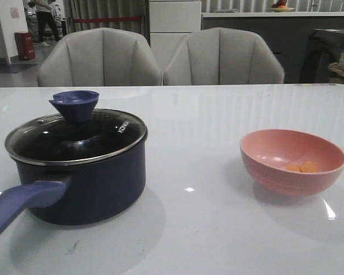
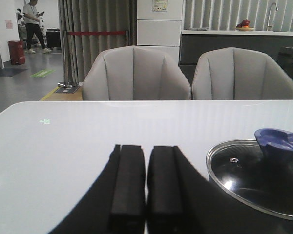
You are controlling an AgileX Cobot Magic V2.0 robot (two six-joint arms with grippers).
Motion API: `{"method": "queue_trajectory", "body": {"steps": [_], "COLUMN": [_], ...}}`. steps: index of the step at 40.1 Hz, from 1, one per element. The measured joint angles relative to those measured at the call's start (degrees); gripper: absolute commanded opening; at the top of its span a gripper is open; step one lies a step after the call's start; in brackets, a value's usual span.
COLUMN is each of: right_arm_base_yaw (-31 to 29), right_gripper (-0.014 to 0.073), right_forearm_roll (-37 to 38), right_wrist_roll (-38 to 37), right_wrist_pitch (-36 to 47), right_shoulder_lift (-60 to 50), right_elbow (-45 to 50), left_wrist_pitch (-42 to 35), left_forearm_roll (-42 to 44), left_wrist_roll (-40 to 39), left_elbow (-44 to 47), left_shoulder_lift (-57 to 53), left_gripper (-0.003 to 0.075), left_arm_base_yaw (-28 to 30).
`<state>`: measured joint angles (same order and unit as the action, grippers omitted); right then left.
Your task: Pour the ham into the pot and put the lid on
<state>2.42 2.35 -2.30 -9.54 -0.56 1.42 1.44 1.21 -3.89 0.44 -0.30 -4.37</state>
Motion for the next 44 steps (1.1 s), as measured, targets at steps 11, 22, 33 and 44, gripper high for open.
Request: {"method": "queue_trajectory", "body": {"steps": [11,22,33,44], "right_arm_base_yaw": [0.0,0.0,0.0,0.0], "right_gripper": [0.015,0.015,0.015,0.015], "right_forearm_roll": [0.0,0.0,0.0,0.0], "right_wrist_roll": [0.0,0.0,0.0,0.0], "right_wrist_pitch": [0.0,0.0,0.0,0.0], "right_shoulder_lift": [0.0,0.0,0.0,0.0], "right_elbow": [0.0,0.0,0.0,0.0], "left_wrist_pitch": [0.0,0.0,-0.6,-10.9], "left_forearm_roll": [0.0,0.0,0.0,-0.2], "left_wrist_roll": [0.0,0.0,0.0,0.0], "left_elbow": [0.0,0.0,0.0,-0.1], "left_shoulder_lift": [0.0,0.0,0.0,0.0], "left_gripper": [0.0114,0.0114,0.0114,0.0114], "left_arm_base_yaw": [0.0,0.0,0.0,0.0]}}
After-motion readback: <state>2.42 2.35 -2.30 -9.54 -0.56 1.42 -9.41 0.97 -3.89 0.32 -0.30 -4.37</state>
